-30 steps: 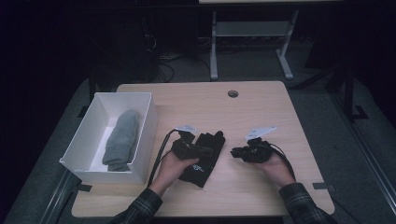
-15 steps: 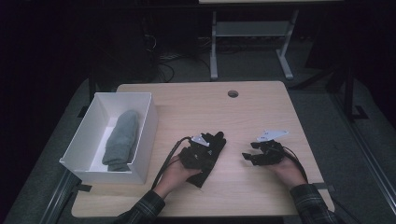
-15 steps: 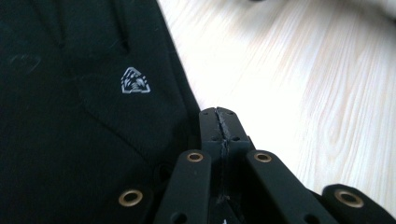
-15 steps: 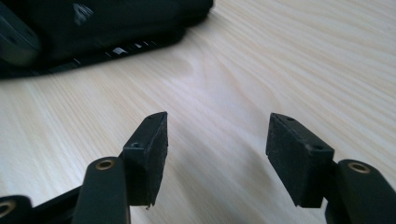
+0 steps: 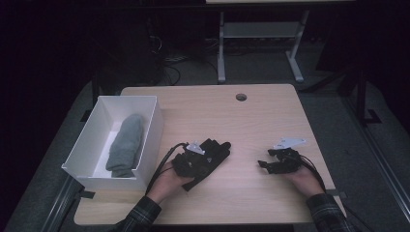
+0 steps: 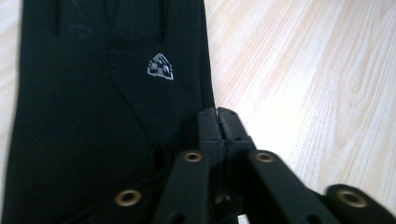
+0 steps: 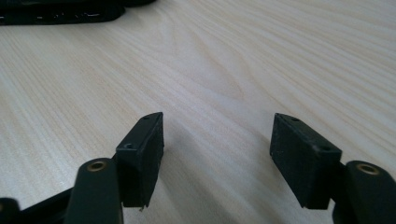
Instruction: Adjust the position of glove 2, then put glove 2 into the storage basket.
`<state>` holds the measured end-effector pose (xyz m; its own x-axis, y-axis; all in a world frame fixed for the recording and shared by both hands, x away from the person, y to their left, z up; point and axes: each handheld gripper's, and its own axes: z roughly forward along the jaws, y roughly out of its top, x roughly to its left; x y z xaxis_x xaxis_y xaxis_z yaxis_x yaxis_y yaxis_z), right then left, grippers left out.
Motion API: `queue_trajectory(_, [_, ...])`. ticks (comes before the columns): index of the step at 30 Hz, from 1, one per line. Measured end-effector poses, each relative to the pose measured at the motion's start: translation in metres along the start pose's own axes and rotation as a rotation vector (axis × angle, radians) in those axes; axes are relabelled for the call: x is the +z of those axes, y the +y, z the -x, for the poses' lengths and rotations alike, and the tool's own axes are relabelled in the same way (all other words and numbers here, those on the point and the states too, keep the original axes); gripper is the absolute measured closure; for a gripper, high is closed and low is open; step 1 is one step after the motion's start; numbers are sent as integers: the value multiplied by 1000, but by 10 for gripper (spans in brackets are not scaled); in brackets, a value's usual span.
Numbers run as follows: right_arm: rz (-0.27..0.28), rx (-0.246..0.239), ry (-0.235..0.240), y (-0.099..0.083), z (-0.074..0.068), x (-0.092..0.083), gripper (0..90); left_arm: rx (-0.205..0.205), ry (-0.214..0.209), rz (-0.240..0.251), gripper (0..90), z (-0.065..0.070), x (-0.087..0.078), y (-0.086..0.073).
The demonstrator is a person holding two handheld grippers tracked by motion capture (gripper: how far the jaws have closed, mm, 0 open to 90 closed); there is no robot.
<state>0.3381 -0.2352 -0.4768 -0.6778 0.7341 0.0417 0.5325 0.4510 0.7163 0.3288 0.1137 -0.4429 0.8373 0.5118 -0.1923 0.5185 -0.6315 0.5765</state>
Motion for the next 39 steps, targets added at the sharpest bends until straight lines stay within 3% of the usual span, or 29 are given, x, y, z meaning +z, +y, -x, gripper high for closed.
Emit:
queue_trajectory(1, [1, -2, 0, 0, 0, 0, 331, 18, 3, 1, 846, -1, -3, 1])
queue_trajectory(4, [9, -3, -3, 0, -1, 2, 297, 4, 24, 51, 753, 0, -6, 3])
queue_trajectory(5, [12, -2, -4, -1, -1, 2, 292, 21, 36, 51, 712, -2, -9, 4])
queue_trajectory(8, [17, -1, -4, -1, -1, 3, 271, 6, 74, 86, 567, -3, -11, 6])
queue_trajectory(11, [28, -1, -8, -2, -1, 5, 243, 4, 118, 100, 407, -8, -12, 8])
queue_trajectory(15, [20, 5, -11, -1, -1, 6, 186, -4, 128, 101, 253, -14, -8, 12])
queue_trajectory(18, [17, 6, -12, -1, -1, 6, 179, 12, 159, 92, 196, -14, -3, 14])
queue_trajectory(24, [15, 6, -13, -1, -1, 6, 173, 18, 195, 76, 156, -17, 4, 16])
queue_trajectory(29, [14, 6, -14, 0, -2, 7, 171, 35, 243, 32, 145, -21, 13, 15])
queue_trajectory(39, [15, 9, -14, -1, -2, 6, 172, 12, 214, 12, 172, -26, 20, 9])
